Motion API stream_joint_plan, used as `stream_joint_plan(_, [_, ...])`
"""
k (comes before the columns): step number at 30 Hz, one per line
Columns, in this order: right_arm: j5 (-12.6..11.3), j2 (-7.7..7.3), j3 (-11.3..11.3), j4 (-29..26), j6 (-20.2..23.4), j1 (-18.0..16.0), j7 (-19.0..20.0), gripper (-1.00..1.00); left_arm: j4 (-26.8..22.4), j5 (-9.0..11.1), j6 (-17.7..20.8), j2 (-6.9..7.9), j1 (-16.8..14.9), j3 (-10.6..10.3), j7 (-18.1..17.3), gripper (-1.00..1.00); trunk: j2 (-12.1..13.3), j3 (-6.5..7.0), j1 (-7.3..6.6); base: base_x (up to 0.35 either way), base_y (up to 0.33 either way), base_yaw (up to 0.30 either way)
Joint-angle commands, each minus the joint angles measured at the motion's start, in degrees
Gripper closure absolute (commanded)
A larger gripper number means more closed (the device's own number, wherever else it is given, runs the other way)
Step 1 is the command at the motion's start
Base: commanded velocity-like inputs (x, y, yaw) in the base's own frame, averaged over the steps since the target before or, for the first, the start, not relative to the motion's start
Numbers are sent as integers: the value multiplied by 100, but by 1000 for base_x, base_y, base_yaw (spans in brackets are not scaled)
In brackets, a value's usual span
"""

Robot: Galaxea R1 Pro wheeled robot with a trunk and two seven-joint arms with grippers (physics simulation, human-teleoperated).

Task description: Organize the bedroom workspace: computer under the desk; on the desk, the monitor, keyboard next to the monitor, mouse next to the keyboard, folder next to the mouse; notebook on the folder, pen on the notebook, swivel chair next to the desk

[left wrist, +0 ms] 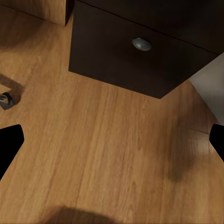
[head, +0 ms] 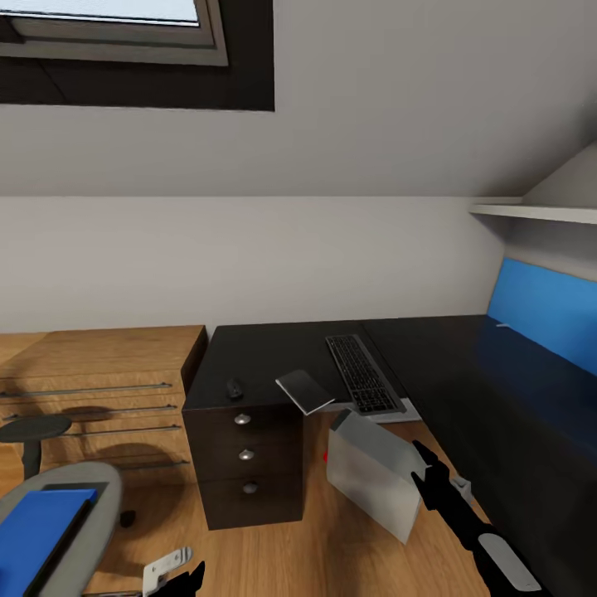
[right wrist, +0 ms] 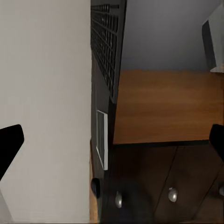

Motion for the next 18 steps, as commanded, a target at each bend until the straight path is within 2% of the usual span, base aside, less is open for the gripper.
stream_joint_plan(1, [-94, 1, -16, 2, 99, -4, 4, -100, -10, 59, 44, -5, -2, 23, -24, -100, -3, -6, 0, 0, 0, 0])
stream_joint_plan(5, [-211, -3, -25, 1, 223, -4, 3, -100, -11, 58, 40, -1, -2, 23, -30, -100, -3, -6, 0, 0, 0, 0])
stream_joint_plan(12, [-244, -8, -27, 1, 261, -4, 3, -100, -5, 60, 35, 7, -2, 24, -41, -100, -3, -6, 0, 3, 0, 0])
stream_joint_plan(18, [-244, -8, -28, 1, 266, -4, 3, -100, -3, 60, 35, 12, -2, 25, -49, -100, -3, -6, 0, 196, 0, 0])
